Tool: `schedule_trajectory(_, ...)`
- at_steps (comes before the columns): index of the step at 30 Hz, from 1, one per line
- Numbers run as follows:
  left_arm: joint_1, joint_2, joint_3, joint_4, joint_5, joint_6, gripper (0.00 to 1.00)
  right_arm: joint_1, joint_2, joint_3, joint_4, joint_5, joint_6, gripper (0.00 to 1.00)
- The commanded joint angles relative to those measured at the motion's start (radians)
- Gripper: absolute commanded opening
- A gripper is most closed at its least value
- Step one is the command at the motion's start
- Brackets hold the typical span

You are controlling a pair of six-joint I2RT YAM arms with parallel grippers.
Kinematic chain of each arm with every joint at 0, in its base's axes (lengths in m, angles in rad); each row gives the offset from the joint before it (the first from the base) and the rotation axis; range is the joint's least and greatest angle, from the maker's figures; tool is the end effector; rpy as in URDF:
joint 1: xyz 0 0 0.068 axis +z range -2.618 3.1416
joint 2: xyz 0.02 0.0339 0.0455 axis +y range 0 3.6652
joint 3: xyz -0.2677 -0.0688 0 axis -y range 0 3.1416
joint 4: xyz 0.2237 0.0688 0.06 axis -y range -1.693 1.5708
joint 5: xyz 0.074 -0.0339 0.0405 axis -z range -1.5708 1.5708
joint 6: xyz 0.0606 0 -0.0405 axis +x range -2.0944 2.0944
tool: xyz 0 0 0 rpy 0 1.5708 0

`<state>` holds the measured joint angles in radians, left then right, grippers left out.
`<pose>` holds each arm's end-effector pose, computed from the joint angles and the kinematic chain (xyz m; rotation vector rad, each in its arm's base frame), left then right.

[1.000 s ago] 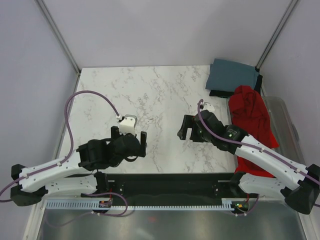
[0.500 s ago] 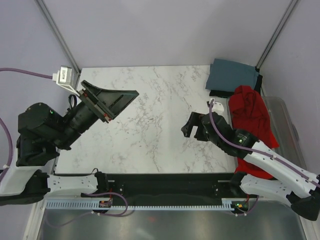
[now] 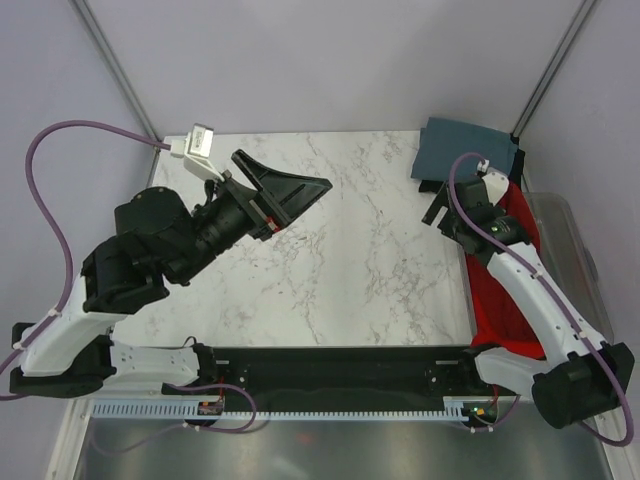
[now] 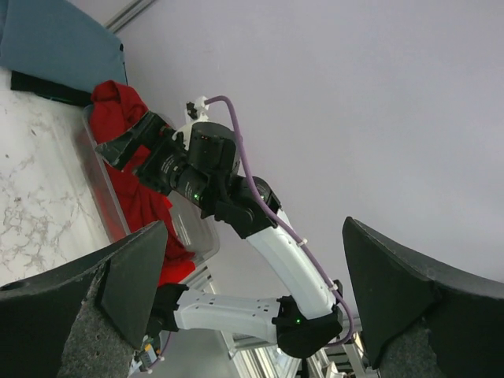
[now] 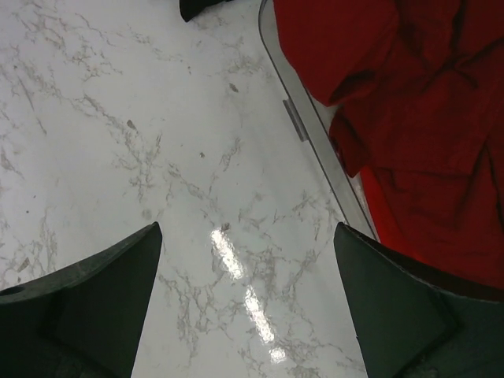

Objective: Fold and stack the t-shirts
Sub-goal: Grab the tshirt from the pile

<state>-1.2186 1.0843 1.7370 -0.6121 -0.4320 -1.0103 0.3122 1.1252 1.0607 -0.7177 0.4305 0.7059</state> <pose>0.0807 -0.1462 0.5389 -0.2069 1.7082 -1.4060 0.2203 0.0445 0.3095 0.6427 2.1731 0.0268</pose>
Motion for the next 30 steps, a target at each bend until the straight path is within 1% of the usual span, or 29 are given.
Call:
schedule_trajectory(1, 0.001, -0.038, 0.013, 0.020, -0.076, -0.019, 1.00, -0.059, 0.040, 0.019, 0.064, -0.050, -0.058, 0.98)
schedule_trajectory(2, 0.002, -0.040, 0.013, 0.018, -0.088, -0.016, 1.00, -0.106, 0.051, 0.025, 0.069, -0.061, -0.063, 0.98)
schedule_trajectory(4, 0.002, -0.041, 0.016, 0.018, -0.093, -0.014, 1.00, -0.160, 0.086, 0.030, 0.096, -0.081, -0.088, 0.98)
schedule_trajectory(5, 0.002, -0.043, 0.015, 0.018, -0.096, -0.011, 1.00, -0.217, 0.099, 0.031, 0.104, -0.091, -0.097, 0.98)
schedule_trajectory(8, 0.002, -0.047, 0.009, 0.009, -0.108, -0.013, 1.00, -0.303, 0.159, 0.033, 0.150, -0.154, -0.121, 0.98)
schedule_trajectory(10, 0.002, -0.052, 0.007, 0.008, -0.109, -0.010, 1.00, -0.335, 0.211, 0.035, 0.191, -0.200, -0.131, 0.98)
schedule_trajectory(13, 0.002, -0.055, 0.009, 0.005, -0.120, 0.001, 1.00, -0.358, 0.290, 0.054, 0.222, -0.239, -0.143, 0.98)
schedule_trajectory(18, 0.002, -0.061, 0.019, 0.002, -0.137, 0.030, 1.00, -0.393, 0.375, 0.087, 0.261, -0.271, -0.151, 0.98)
schedule_trajectory(22, 0.002, -0.072, 0.013, -0.002, -0.160, 0.042, 1.00, -0.406, 0.467, 0.145, 0.291, -0.286, -0.169, 0.98)
schedule_trajectory(25, 0.002, -0.060, 0.028, 0.008, -0.175, 0.093, 1.00, -0.418, 0.527, 0.185, 0.291, -0.297, -0.180, 0.98)
schedule_trajectory(26, 0.001, -0.049, 0.042, 0.003, -0.165, 0.157, 1.00, -0.420, 0.538, 0.191, 0.291, -0.302, -0.183, 0.97)
schedule_trajectory(27, 0.002, -0.032, 0.062, 0.002, -0.162, 0.186, 1.00, -0.423, 0.542, 0.194, 0.294, -0.303, -0.186, 0.95)
schedule_trajectory(28, 0.002, -0.026, 0.056, -0.003, -0.165, 0.199, 1.00, -0.429, 0.548, 0.196, 0.297, -0.303, -0.190, 0.92)
schedule_trajectory(29, 0.002, -0.027, 0.044, -0.009, -0.174, 0.191, 1.00, -0.432, 0.547, 0.194, 0.302, -0.305, -0.191, 0.85)
schedule_trajectory(30, 0.002, -0.030, 0.004, -0.018, -0.181, 0.181, 1.00, -0.435, 0.544, 0.191, 0.307, -0.305, -0.192, 0.81)
